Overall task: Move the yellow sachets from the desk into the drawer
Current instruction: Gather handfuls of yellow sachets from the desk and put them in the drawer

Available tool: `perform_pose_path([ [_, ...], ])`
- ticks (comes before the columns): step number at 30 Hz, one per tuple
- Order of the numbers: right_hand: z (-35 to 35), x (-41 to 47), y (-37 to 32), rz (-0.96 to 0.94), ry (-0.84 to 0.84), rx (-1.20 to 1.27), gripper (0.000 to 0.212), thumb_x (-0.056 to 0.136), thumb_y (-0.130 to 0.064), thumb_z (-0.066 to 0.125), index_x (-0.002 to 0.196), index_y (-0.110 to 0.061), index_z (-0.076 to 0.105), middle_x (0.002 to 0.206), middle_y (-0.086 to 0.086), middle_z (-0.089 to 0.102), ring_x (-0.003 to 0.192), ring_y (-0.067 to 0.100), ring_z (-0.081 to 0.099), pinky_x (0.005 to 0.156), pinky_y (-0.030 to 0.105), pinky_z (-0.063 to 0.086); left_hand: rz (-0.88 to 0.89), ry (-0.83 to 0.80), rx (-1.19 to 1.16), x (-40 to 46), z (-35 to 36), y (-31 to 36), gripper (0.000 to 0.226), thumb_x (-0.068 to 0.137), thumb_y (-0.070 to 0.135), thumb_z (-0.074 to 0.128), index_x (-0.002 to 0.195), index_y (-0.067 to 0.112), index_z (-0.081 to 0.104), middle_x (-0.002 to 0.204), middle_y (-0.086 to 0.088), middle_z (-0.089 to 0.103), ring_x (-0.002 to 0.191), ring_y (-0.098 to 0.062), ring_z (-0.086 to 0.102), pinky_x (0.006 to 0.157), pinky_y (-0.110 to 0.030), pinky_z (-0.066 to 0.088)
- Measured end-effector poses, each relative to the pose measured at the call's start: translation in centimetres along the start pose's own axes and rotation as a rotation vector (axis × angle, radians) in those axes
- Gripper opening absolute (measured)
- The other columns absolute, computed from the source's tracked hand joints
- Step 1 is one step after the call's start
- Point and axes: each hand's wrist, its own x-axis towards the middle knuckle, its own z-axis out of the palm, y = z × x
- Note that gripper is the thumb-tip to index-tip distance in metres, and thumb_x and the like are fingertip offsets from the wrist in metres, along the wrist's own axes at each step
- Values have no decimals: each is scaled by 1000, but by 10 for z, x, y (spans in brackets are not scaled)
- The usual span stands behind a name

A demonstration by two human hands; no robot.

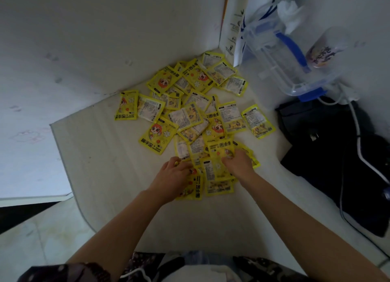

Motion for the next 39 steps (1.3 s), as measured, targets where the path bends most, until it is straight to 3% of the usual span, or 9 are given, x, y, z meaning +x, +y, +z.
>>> perform_pose_path([
  [4,16,-12,1,-25,24,-125,32,91,-25,57,116,-6,53,129,20,45,107,36,53,75,33,45,-18,7,-4,0,1,1,42,91,35,59,129,19,57,140,0,47,134,-34,33,108,-44,30],
  [9,33,-25,-1,-48,71,-229,29,93,-17,56,120,-9,48,138,22,25,116,44,42,89,40,44,-44,-58,10,-1,-1,3,46,93,41,53,136,27,50,137,0,43,132,-28,28,109,-40,25],
  [14,41,-32,3,-87,95,-235,30,90,-4,55,119,-12,49,133,16,26,113,40,38,79,33,32,-81,-78,-7,-4,0,5,46,93,42,53,136,27,49,136,0,40,127,-27,31,105,-39,30],
  [19,41,-38,5,-97,90,-218,33,90,-5,56,120,-13,48,129,14,26,111,37,39,81,32,33,-119,-83,-45,-7,2,6,46,93,42,53,136,27,48,133,0,40,119,-25,39,102,-39,35],
  [24,42,-42,8,-112,74,-202,32,87,-6,58,118,-13,48,122,13,29,101,35,48,77,32,40,-168,-102,-118,-12,4,4,47,93,43,53,137,26,47,143,1,37,123,-25,36,102,-39,33],
  [29,39,-42,5,-33,-7,-245,38,91,-15,54,127,-20,46,129,19,39,114,43,45,92,45,45,-195,-111,-130,-15,4,3,47,92,46,52,137,32,48,133,4,47,118,-22,35,96,-37,30],
  [34,36,-44,4,28,8,-300,38,90,-24,57,128,-26,48,130,12,48,122,40,45,99,52,41,-212,-88,-129,-15,7,2,48,91,49,52,135,32,49,130,4,48,117,-22,36,97,-37,29],
  [37,37,-46,5,-17,-8,-235,40,88,-28,60,126,-21,50,125,14,52,114,37,51,90,43,47,-209,-96,-160,-15,7,1,48,90,49,54,135,31,51,129,3,48,117,-22,39,99,-37,32],
  [39,36,-48,5,-39,-15,-197,40,88,-27,60,126,-17,50,123,16,53,111,35,51,80,35,43,-214,-99,-237,-15,8,-1,48,89,45,58,134,28,53,127,1,49,116,-22,45,99,-34,38],
])
